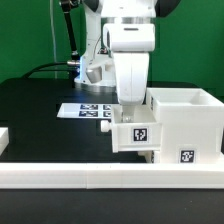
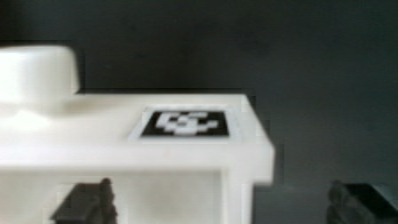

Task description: Assemble drawer

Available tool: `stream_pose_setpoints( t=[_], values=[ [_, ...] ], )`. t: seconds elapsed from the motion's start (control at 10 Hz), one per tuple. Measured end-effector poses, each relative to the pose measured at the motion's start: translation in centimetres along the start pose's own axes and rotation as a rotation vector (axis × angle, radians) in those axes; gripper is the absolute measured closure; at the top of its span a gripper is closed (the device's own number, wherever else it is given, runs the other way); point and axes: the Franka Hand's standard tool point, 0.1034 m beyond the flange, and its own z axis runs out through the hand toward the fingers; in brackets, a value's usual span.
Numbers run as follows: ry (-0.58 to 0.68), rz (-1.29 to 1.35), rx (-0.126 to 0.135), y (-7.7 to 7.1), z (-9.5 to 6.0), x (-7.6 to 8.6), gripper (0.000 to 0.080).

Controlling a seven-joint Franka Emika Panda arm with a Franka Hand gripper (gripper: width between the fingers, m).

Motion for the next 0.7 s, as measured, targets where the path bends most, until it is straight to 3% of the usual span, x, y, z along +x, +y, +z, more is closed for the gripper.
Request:
stream_pose_setpoints(
  t=[0.2,0.4,0.6,0.7],
  values=[
    [-0.029,-0.005,0.017,0.3,-2.2,-0.7,0.0166],
    [-0.056,-0.034,0.02,0.7,-4.3,-2.4,0.0151],
    [-0.065,-0.09,0.019,0.7,-4.6,-5.6,0.0151],
    [-0.062,-0.098,0.025,0.2,-3.7,-7.1,0.0151]
  ],
)
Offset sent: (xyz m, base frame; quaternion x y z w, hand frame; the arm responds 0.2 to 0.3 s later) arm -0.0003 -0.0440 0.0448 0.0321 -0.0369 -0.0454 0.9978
